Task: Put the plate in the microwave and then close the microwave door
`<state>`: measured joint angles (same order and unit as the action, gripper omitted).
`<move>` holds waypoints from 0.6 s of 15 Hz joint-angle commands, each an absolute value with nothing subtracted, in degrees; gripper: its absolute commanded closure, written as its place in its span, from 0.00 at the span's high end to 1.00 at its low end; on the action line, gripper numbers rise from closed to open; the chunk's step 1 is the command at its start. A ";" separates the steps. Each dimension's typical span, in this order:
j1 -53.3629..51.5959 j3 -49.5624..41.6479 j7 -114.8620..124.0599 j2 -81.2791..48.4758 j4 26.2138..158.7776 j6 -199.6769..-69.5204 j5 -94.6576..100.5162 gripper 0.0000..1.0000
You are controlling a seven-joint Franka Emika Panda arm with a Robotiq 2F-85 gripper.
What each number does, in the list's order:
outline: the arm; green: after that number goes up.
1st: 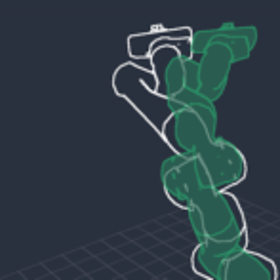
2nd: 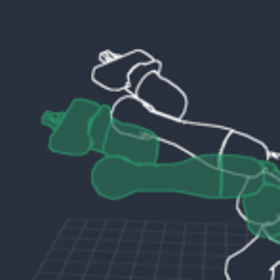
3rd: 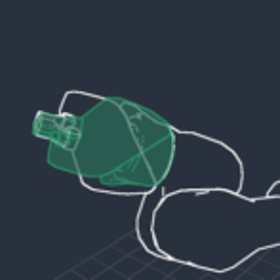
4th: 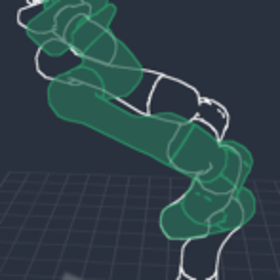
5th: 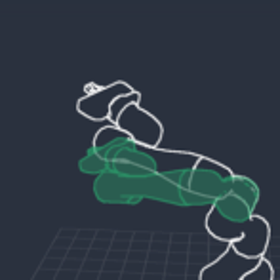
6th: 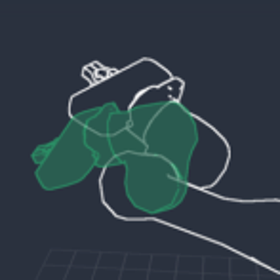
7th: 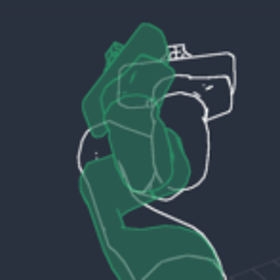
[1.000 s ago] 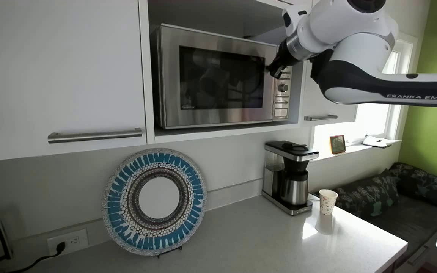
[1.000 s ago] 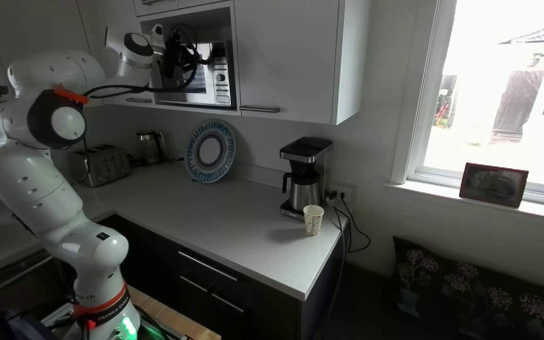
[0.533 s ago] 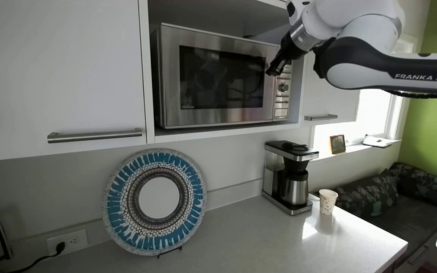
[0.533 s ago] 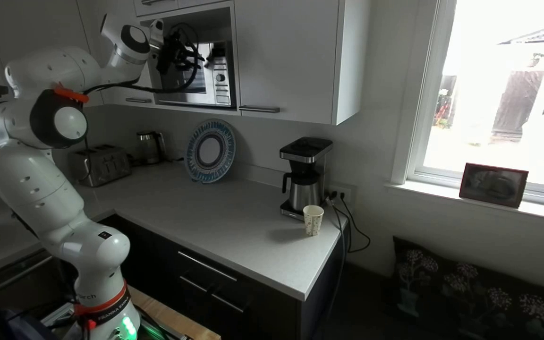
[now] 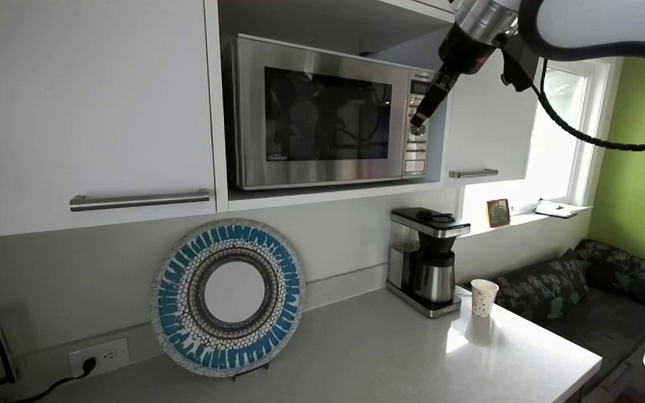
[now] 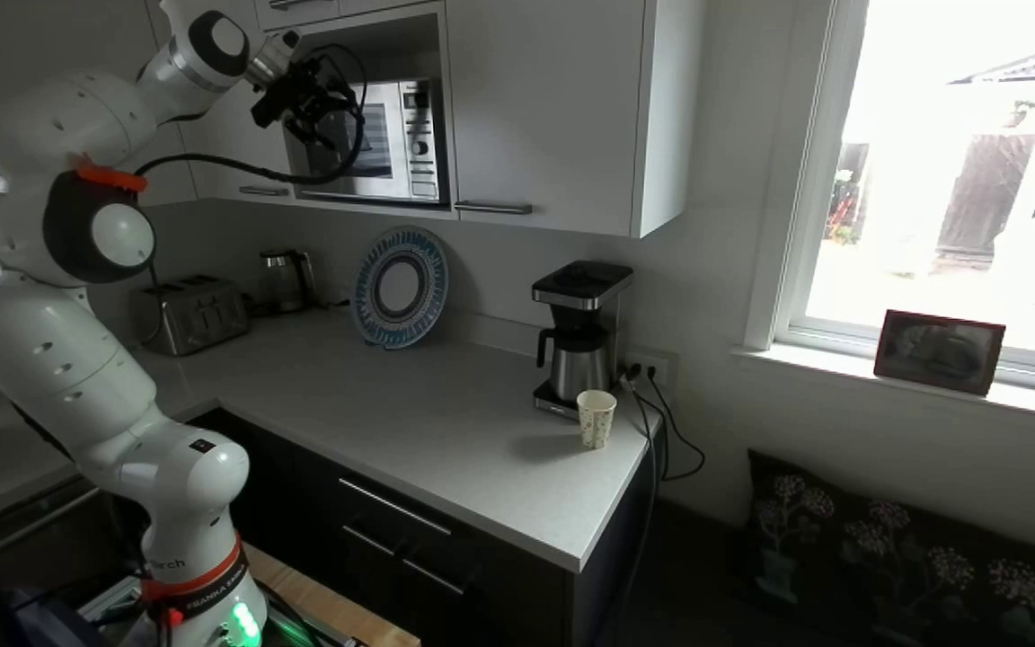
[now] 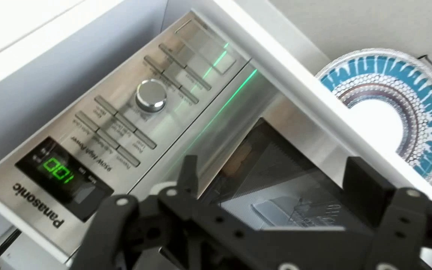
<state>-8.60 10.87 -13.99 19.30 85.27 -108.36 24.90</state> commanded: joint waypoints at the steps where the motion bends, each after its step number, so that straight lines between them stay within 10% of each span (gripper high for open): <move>1: -8.40 10.85 -13.78 20.19 83.92 -101.62 20.82 1.00; 9: -7.97 11.14 -11.06 21.08 83.40 -99.40 20.09 1.00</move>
